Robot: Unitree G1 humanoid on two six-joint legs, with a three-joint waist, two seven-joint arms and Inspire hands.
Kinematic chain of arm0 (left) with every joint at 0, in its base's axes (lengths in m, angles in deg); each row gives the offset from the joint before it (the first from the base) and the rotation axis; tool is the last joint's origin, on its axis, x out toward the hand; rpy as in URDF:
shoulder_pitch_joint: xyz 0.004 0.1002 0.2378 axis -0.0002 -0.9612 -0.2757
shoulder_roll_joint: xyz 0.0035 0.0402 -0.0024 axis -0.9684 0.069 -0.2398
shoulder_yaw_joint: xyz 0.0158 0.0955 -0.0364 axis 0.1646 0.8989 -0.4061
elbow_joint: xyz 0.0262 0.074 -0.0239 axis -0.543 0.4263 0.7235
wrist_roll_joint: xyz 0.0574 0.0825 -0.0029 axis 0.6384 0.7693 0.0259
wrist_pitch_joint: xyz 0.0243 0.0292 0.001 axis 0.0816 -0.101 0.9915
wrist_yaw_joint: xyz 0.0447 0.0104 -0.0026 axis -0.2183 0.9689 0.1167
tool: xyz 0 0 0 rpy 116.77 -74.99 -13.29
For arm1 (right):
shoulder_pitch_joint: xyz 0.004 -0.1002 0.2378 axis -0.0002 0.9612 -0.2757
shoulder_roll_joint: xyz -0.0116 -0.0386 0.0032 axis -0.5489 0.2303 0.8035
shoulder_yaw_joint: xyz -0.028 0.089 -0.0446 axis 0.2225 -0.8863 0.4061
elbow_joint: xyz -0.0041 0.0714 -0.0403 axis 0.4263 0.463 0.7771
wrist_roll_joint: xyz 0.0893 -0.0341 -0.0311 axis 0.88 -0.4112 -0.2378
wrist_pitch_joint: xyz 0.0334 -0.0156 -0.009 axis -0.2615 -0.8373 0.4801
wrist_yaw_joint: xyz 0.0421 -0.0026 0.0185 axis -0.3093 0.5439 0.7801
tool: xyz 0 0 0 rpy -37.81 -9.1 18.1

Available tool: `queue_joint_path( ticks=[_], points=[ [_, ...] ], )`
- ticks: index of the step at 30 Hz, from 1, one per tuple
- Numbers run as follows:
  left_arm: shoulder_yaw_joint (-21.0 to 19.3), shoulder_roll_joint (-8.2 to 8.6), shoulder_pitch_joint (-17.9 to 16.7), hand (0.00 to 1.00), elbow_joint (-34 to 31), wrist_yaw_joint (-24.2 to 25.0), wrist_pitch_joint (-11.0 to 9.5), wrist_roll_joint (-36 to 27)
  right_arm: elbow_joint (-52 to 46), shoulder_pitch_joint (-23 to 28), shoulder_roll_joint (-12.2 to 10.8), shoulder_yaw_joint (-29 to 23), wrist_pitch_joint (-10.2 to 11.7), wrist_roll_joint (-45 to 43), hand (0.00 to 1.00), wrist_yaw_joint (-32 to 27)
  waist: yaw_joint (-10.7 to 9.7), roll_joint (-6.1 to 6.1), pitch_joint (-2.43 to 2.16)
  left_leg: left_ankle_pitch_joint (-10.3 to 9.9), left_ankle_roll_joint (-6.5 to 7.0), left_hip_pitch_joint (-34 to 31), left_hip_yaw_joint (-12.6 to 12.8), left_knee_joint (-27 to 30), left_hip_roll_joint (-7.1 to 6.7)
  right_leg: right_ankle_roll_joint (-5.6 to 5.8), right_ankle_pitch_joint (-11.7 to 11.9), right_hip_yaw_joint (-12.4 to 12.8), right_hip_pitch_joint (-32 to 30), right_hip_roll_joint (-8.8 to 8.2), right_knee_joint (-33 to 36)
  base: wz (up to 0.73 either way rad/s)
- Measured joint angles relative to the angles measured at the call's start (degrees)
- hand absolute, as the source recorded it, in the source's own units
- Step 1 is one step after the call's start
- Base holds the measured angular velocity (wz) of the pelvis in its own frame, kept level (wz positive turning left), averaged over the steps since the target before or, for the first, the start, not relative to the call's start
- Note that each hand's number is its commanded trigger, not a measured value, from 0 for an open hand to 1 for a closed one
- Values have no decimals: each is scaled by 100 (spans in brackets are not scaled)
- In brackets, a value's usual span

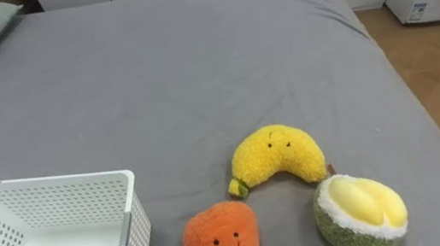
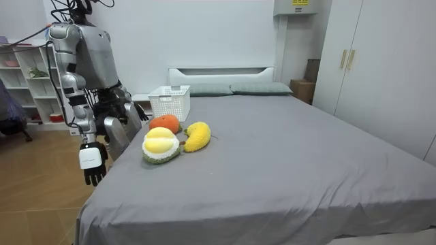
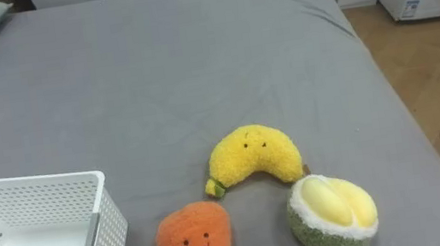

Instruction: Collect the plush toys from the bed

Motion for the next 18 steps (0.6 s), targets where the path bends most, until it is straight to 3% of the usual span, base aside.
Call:
queue_joint_path(
  ticks=[18],
  points=[
    [1,0,6,0,-3,-120,11,1,-28,56,-2,-1,69,155,0,-59,82,5,-7,13,51,-3,75,-1,-31,44,4,16,-1,-37,1,0]
  ],
)
